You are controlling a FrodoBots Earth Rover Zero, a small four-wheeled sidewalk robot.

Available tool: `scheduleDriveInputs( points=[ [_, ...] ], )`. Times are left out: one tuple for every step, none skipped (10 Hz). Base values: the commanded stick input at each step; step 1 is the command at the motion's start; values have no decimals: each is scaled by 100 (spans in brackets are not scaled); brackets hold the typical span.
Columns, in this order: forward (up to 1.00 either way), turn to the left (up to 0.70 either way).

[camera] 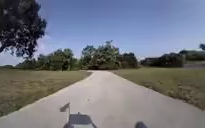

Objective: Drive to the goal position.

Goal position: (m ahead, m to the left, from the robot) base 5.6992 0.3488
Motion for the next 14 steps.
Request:
scheduleDriveInputs(
  points=[
    [100,2],
    [100,3],
    [100,3],
    [100,3],
    [100,3],
    [100,3],
    [100,3],
    [100,3],
    [100,2],
    [98,2],
    [99,3],
    [100,3],
    [100,3],
    [100,3]
  ],
)
